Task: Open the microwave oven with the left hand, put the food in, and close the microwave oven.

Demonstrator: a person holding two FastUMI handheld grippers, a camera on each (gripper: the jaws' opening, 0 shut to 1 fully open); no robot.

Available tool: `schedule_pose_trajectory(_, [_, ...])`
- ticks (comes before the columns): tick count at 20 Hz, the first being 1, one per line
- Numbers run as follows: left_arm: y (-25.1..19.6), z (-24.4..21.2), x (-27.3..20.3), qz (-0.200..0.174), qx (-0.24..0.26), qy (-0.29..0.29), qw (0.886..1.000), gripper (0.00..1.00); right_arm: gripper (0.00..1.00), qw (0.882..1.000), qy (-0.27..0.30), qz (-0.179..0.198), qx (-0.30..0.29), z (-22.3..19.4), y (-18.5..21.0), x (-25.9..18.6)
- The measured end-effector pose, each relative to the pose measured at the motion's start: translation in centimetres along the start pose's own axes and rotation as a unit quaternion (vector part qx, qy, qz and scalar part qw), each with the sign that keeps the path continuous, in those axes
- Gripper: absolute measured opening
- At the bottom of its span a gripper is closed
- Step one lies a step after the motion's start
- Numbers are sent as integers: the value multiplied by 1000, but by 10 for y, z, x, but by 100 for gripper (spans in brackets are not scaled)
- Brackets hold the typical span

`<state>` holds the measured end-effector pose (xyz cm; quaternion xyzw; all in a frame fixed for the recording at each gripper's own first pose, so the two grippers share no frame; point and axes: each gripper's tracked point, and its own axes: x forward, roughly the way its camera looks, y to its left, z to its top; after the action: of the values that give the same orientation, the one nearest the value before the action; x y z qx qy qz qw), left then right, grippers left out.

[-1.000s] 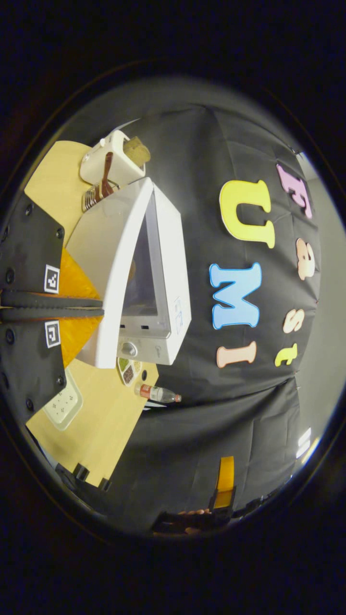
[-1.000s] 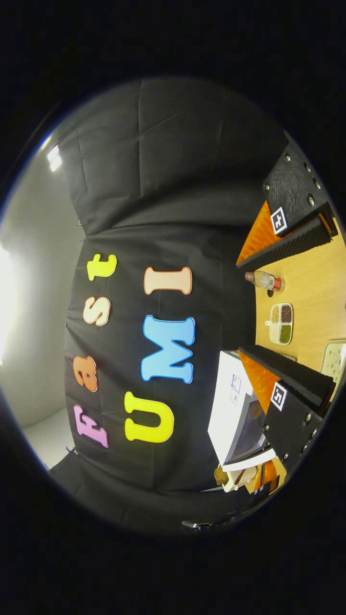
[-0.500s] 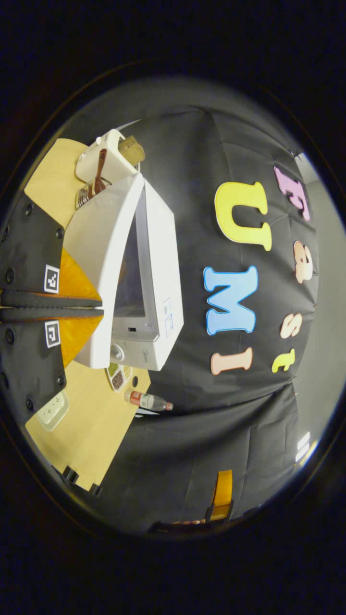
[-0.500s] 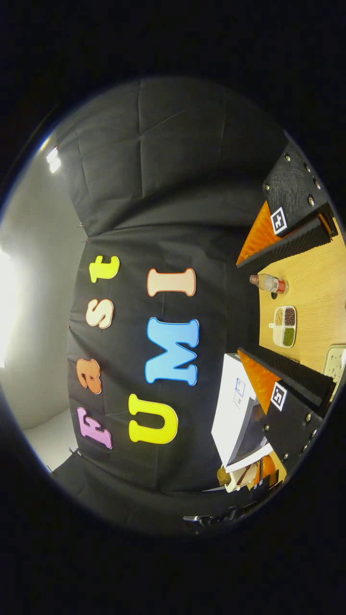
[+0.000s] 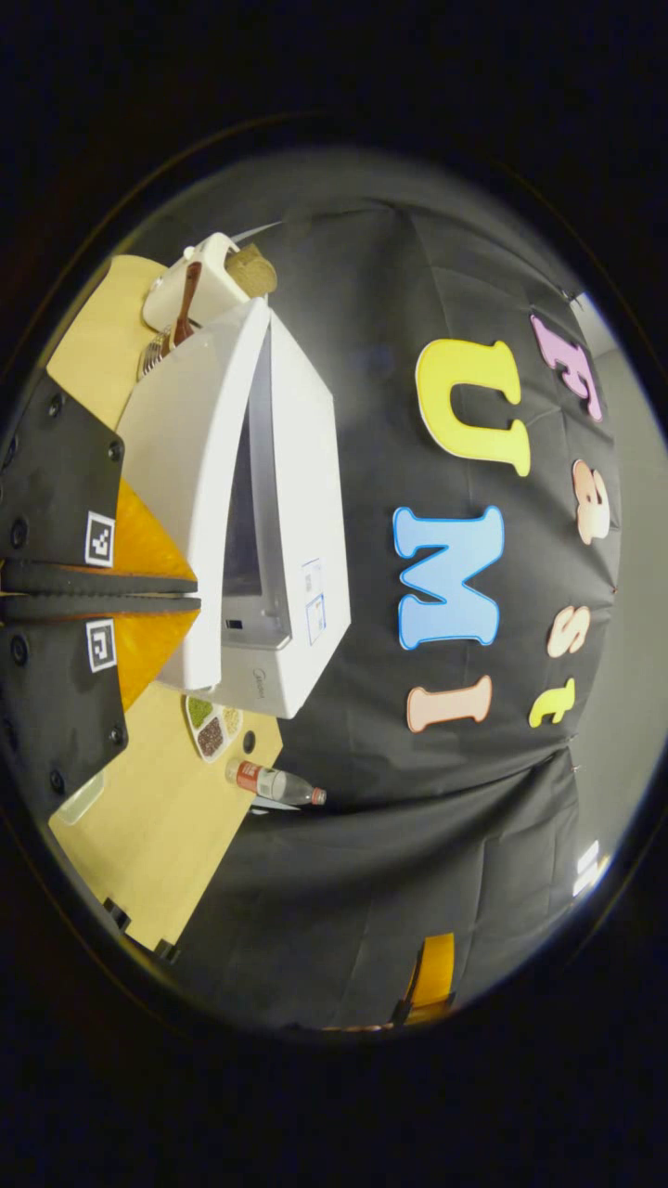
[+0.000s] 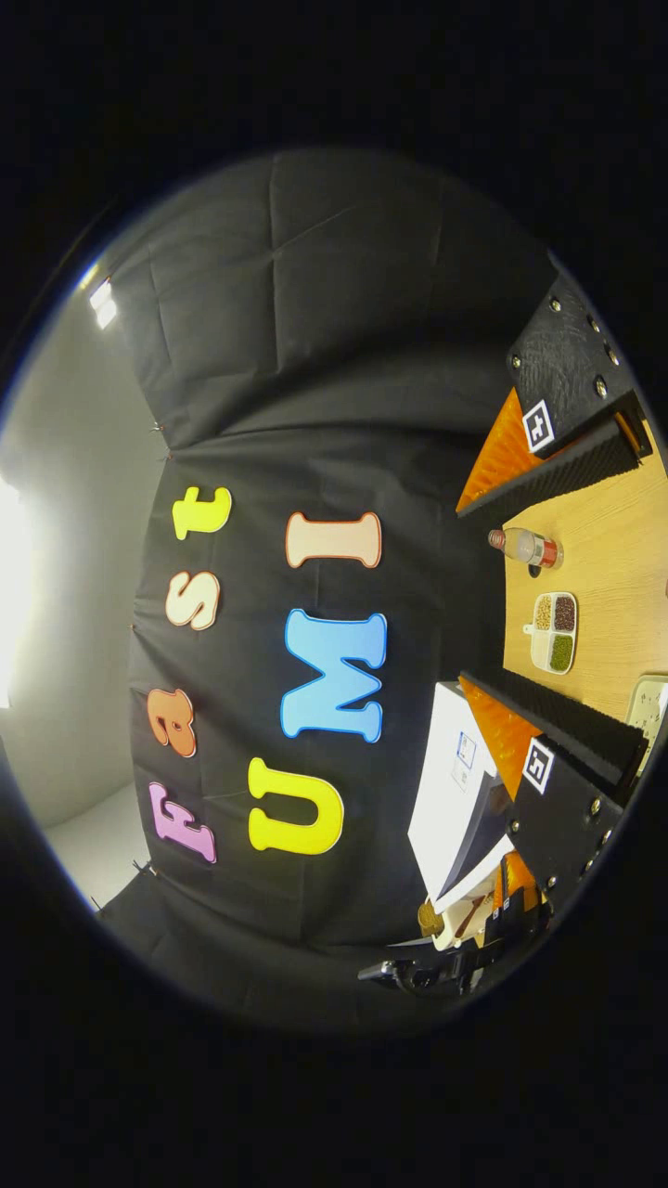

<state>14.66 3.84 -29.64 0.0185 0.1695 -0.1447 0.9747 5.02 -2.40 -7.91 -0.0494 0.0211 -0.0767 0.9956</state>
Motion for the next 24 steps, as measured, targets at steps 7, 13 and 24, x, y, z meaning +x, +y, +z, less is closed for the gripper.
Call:
schedule_pose_trajectory(7, [-11, 5, 29, -4, 2, 11, 1000, 8, 96, 1000, 7, -6, 7, -6, -15, 16])
schedule_pose_trajectory(13, [-10, 2, 53, 4, -6, 20, 1000, 7, 96, 1000, 11, -14, 10, -11, -28, 26])
schedule_pose_trajectory(24, [-9, 11, 84, 14, -12, 22, 1000, 7, 96, 999, 7, -37, 13, -10, -51, 42])
